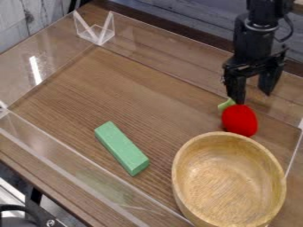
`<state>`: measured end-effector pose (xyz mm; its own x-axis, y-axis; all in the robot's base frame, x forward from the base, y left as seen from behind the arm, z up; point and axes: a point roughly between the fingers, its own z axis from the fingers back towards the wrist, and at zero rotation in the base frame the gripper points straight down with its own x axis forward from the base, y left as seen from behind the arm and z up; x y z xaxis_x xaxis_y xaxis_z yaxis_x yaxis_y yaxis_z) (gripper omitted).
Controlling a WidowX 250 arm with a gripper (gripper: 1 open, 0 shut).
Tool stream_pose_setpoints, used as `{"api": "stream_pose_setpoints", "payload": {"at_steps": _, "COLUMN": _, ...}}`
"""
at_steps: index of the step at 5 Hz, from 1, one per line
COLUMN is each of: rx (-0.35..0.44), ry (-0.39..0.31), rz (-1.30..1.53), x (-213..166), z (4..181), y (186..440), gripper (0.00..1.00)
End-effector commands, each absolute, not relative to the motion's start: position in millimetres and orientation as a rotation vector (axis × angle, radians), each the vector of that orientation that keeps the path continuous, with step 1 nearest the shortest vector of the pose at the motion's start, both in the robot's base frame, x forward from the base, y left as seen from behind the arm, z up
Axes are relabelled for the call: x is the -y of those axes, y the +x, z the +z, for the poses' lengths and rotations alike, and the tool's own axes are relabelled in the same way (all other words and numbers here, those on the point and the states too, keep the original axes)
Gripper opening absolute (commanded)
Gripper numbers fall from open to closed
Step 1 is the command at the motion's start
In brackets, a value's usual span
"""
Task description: Move the red fruit to the left
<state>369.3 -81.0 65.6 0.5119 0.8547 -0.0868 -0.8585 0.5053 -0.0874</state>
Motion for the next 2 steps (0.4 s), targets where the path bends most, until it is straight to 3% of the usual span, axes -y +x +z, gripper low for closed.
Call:
{"api": "stream_pose_setpoints", "payload": {"at_steps": 1, "rx": 0.007, "ry": -0.142, "rz": 1.054, "x": 76, "z": 70.4, "y": 373, "gripper": 1.0}}
{"api": "stream_pose_setpoints", "payload": {"at_steps": 2, "rx": 0.007, "ry": -0.129, "rz": 1.064, "x": 76, "z": 59.5, "y": 371, "gripper": 1.0}}
